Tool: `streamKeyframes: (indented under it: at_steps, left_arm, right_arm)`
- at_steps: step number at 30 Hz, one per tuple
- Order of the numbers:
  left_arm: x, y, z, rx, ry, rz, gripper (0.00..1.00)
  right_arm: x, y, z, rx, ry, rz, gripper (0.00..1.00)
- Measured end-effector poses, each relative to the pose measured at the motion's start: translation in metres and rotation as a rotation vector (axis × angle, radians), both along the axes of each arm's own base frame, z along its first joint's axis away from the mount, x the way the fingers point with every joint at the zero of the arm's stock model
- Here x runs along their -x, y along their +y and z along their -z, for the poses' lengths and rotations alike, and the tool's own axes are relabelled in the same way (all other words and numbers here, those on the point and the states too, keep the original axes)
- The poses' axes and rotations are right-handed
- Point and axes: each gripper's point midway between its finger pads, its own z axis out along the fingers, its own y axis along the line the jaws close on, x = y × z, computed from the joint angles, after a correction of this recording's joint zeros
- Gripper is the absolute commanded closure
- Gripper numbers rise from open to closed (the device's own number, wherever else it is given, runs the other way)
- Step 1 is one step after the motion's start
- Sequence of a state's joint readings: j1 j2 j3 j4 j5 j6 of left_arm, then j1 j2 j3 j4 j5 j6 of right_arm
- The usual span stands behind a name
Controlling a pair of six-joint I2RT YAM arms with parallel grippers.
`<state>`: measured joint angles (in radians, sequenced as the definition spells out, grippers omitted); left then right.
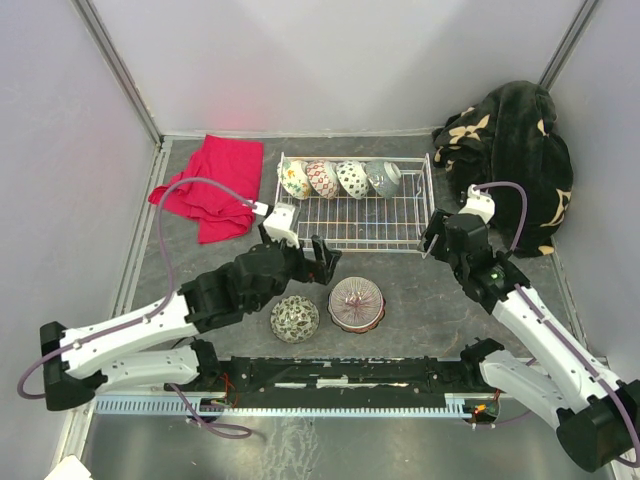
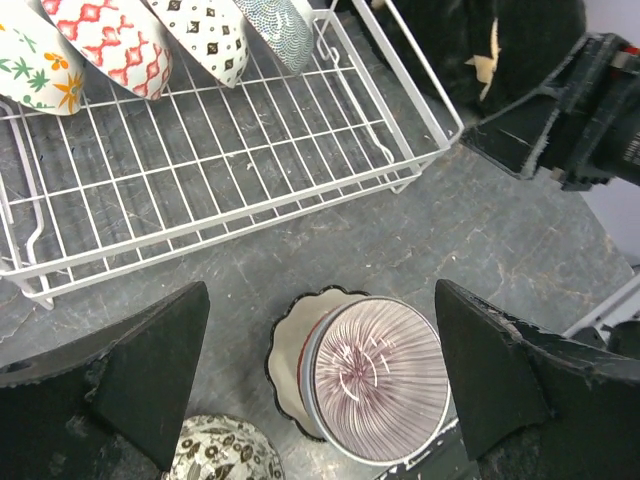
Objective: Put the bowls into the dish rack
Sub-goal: Pick up the bowl from the center of the board.
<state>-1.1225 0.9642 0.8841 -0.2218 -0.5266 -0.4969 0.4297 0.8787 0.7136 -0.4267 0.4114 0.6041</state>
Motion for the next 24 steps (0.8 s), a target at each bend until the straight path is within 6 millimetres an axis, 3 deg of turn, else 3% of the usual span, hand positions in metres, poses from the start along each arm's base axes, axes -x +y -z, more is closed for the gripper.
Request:
streamKeyframes:
  at_steps: [6,14,24]
  left_arm:
    - [0.027,0.013,-0.001,0.027,0.003,0.027,0.01]
    - [0.046,0.025,0.066,-0.105,0.095,0.034,0.01]
    - [0.064,0.039,0.108,-0.140,0.162,0.020,0.01]
  right_arm:
    - [0.000,0.002,0.002,-0.003,0.008,-0.009,0.21]
    - [-0.002,0.004,0.009,0.003,0.032,-0.016,0.21]
    - [-0.002,0.008,0.012,-0.004,0.044,-0.033,0.21]
